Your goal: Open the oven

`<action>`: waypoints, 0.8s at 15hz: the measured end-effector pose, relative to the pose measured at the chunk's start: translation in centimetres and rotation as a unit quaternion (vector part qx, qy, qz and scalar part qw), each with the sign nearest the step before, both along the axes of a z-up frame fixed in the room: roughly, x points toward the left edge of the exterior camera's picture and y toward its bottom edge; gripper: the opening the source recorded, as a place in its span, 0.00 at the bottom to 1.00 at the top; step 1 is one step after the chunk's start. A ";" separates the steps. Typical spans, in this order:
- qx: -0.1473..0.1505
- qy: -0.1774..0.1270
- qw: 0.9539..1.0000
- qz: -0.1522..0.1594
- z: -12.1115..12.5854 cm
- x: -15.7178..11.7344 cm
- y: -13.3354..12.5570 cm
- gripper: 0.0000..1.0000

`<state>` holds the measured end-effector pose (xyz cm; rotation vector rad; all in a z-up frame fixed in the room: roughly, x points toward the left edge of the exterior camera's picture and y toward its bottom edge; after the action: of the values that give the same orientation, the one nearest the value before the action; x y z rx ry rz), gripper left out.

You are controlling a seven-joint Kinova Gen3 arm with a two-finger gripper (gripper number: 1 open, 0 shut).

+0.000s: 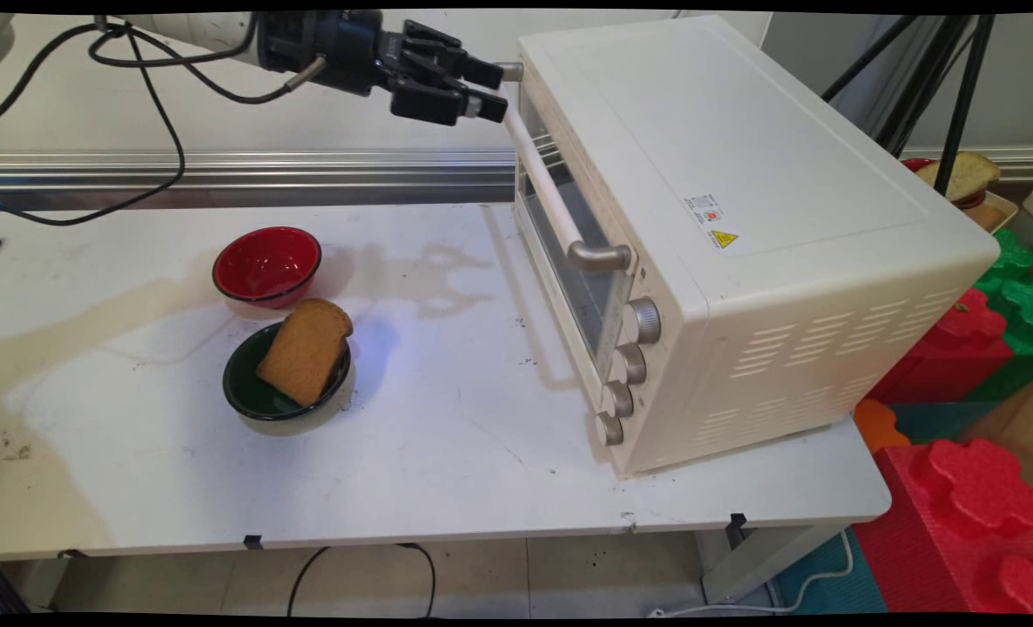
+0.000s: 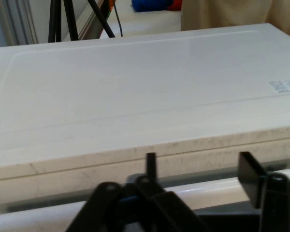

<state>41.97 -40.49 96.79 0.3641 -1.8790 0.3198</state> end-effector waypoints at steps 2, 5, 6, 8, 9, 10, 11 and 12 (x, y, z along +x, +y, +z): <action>-0.002 -0.007 1.000 -0.004 -0.2 -0.3 -0.3 0.00; -0.004 -0.015 1.000 -0.011 -0.6 -0.7 -0.5 0.00; -0.004 -0.016 1.000 -0.011 -0.7 -0.8 -0.6 0.00; -0.004 -0.020 1.000 -0.013 -0.9 -1.1 -0.8 0.00; -0.003 -0.021 1.000 -0.013 -0.9 -1.3 -0.9 0.00; -0.003 -0.022 1.000 -0.014 -1.0 -1.5 -1.0 0.00; -0.003 -0.024 1.000 -0.014 -1.1 -1.7 -1.2 0.00; -0.002 -0.026 1.000 -0.014 -1.2 -2.0 -1.4 0.00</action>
<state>39.92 -41.93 95.60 0.3292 -1.9330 0.3182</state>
